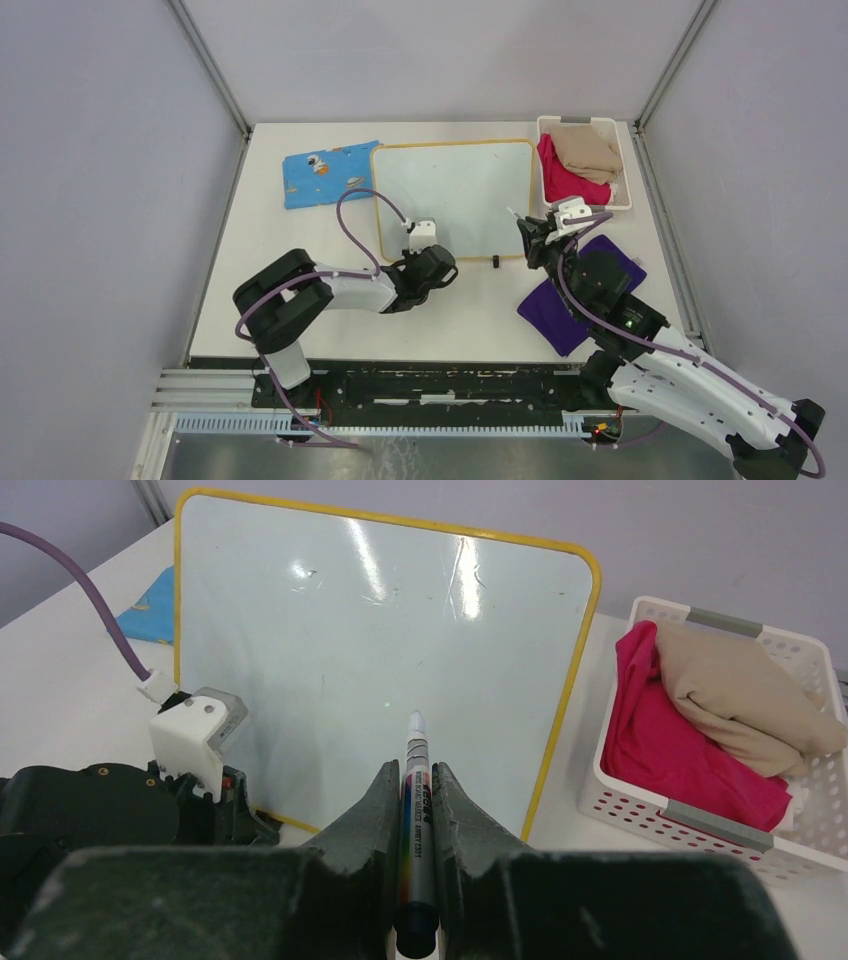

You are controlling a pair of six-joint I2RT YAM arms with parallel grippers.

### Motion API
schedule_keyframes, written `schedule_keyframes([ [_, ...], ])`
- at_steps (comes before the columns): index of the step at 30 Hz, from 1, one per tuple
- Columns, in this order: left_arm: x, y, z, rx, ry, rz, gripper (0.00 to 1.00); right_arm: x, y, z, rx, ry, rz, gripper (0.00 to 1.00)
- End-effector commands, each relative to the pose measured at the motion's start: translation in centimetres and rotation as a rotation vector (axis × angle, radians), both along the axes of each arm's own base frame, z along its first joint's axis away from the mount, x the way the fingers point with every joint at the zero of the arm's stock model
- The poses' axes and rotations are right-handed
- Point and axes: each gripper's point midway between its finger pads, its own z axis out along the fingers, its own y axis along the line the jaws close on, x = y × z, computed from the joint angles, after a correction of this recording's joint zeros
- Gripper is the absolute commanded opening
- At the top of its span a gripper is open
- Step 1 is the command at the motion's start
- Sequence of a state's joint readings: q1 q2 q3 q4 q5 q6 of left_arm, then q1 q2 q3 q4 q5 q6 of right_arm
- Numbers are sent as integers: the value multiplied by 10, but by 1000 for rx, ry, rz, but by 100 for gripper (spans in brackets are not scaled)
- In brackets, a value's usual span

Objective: Write a sentence on the whiteboard
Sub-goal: Move the whiteboard stand to the center of the board.

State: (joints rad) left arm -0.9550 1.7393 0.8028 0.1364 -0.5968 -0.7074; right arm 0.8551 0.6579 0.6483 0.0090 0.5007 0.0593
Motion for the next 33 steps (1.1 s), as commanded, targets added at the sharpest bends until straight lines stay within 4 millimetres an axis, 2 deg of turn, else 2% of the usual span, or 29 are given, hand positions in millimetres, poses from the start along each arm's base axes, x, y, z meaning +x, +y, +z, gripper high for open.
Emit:
schedule_keyframes([
  [1,-24,5,2,-10,2,27,5,-2,-2,5,35,-12,-2,0],
  [9,-61,5,-2,5,25,21,2,-5,-1,0,67,-2,13,0],
  [16,-78,1,-4,21,29,10,4,-8,0,-2,86,11,24,0],
  [18,-81,2,-5,22,32,11,14,-8,0,-2,87,13,26,0],
  [24,-83,0,7,2,20,8,54,-10,2,5,98,10,38,0],
  [28,-89,4,30,-22,-7,-2,64,-14,4,14,93,11,66,0],
  [33,-95,26,81,-83,-59,-2,71,-25,11,43,94,-43,155,0],
])
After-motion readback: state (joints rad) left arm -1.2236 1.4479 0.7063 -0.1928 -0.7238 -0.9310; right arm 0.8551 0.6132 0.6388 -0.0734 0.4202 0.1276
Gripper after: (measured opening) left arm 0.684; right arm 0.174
